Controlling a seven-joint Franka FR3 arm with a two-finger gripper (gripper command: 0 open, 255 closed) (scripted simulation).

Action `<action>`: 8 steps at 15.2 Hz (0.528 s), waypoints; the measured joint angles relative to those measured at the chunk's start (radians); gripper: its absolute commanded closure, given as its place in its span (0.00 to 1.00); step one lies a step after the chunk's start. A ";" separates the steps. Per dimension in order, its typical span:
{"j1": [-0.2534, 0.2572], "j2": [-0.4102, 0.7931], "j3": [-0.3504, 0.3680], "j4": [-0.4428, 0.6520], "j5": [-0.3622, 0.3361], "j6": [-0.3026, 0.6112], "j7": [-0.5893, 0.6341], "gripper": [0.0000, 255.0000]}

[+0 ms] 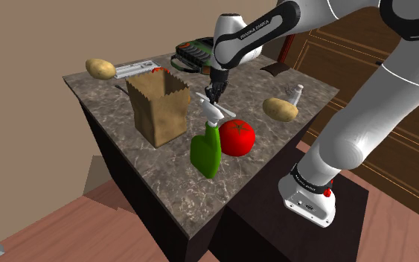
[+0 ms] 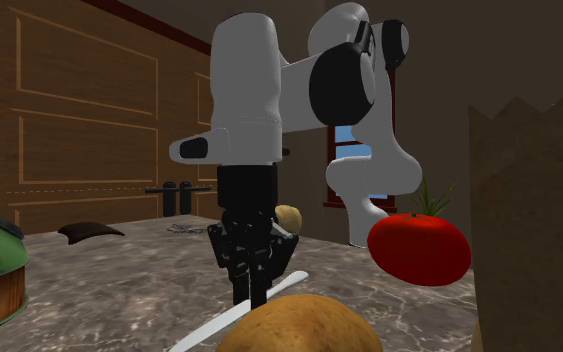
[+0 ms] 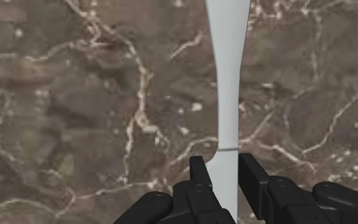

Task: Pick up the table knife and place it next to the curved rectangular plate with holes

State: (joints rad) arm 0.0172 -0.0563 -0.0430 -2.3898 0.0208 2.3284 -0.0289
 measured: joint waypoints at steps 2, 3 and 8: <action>0.000 -0.007 0.000 0.000 -0.001 -0.007 0.000 1.00; 0.000 -0.013 0.000 0.005 -0.001 -0.017 0.001 1.00; 0.000 -0.048 0.001 0.033 -0.004 -0.080 0.005 1.00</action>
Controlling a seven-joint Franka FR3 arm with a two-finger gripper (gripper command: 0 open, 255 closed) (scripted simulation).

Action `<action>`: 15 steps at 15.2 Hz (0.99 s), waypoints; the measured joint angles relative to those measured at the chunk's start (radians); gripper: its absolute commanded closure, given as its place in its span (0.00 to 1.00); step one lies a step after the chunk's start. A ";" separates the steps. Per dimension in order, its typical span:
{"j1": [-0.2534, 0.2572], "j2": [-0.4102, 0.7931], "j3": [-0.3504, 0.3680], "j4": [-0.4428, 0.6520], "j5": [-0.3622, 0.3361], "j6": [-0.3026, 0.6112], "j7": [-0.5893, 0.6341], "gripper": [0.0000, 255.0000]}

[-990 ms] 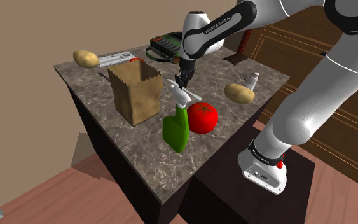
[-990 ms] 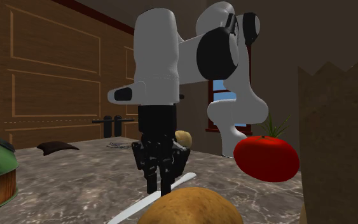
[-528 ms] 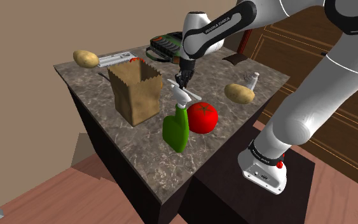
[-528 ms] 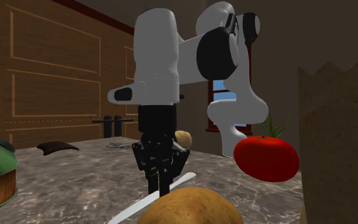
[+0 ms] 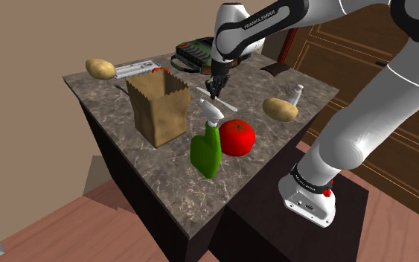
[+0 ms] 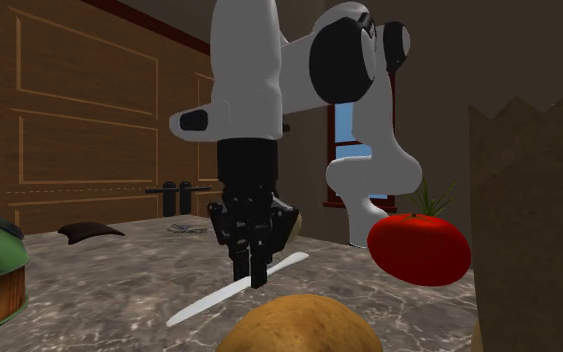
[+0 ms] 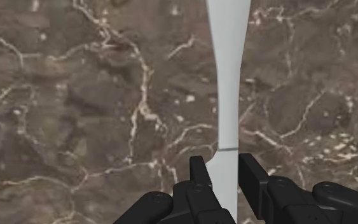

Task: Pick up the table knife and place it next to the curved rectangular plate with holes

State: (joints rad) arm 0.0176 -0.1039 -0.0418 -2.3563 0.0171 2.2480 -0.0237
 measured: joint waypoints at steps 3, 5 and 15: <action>-0.001 -0.026 0.000 0.017 -0.002 -0.043 0.001 1.00; -0.002 -0.036 -0.001 0.039 -0.003 -0.075 0.000 1.00; -0.025 -0.060 -0.032 0.113 -0.011 -0.173 -0.048 1.00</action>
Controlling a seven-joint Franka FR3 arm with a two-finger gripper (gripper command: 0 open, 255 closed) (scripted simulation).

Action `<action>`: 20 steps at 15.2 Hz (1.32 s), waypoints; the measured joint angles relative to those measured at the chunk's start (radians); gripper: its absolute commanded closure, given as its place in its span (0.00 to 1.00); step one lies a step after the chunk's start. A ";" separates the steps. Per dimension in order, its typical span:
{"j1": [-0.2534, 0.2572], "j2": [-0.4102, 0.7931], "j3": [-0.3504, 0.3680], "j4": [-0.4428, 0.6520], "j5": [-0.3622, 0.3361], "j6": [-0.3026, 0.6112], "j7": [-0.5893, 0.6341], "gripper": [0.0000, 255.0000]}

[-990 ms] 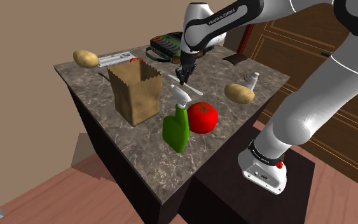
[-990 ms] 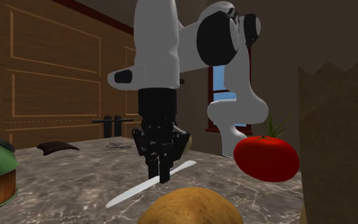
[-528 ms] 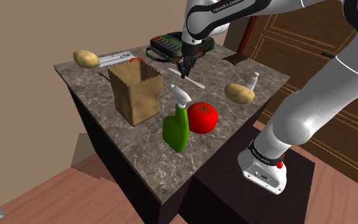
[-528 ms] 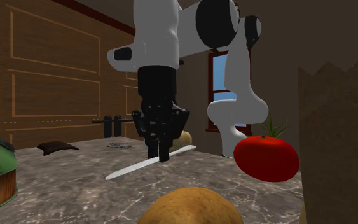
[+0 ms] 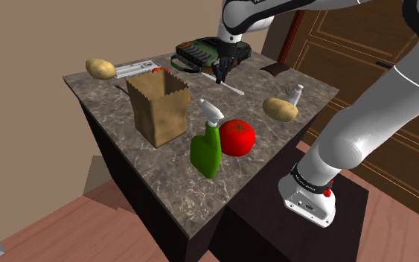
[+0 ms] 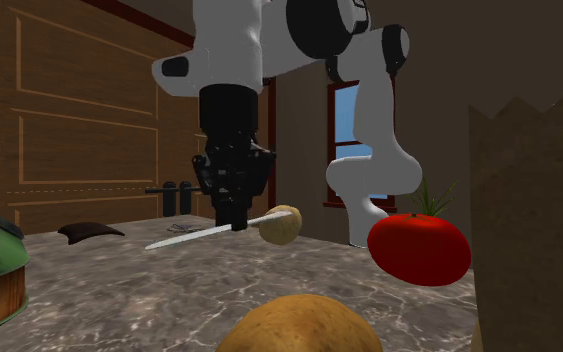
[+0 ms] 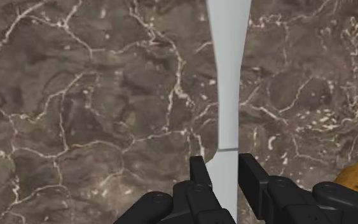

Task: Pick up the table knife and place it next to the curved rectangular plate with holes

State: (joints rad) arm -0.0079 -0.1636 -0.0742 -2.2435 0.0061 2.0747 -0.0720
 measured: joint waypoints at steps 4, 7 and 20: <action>-0.040 0.045 -0.053 0.048 -0.004 -0.004 -0.090 1.00; -0.073 0.087 -0.096 0.107 -0.002 -0.022 -0.168 1.00; -0.226 0.358 -0.226 0.440 0.070 -0.099 -0.475 1.00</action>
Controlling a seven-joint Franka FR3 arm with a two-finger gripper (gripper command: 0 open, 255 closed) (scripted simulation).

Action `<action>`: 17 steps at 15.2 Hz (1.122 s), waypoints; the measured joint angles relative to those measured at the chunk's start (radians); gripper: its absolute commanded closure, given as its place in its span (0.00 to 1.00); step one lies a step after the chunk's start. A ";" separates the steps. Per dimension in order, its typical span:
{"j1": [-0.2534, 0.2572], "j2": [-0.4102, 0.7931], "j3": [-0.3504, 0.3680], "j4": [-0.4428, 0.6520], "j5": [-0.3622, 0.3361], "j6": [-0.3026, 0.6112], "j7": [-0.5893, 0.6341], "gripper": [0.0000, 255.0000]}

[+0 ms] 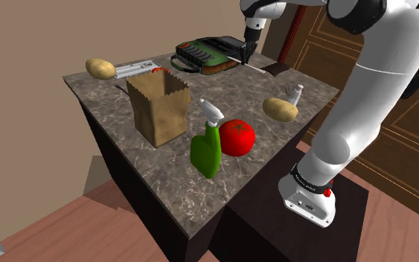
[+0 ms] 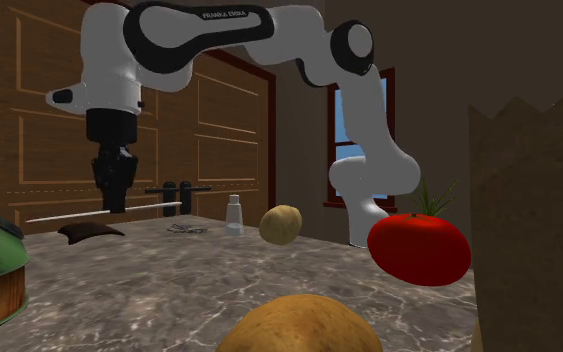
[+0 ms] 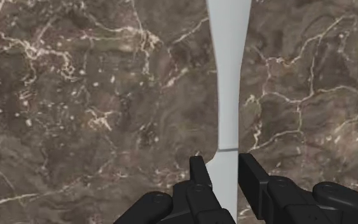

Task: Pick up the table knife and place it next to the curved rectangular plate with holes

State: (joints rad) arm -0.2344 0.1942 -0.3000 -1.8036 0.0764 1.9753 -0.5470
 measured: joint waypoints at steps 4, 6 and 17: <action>-0.061 0.111 -0.021 0.154 0.038 -0.051 -0.084 1.00; -0.098 0.174 -0.029 0.244 0.058 -0.083 -0.126 1.00; -0.158 0.311 -0.028 0.333 0.103 -0.042 -0.190 1.00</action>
State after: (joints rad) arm -0.3926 0.5054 -0.3278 -1.4709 0.1793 1.9332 -0.7375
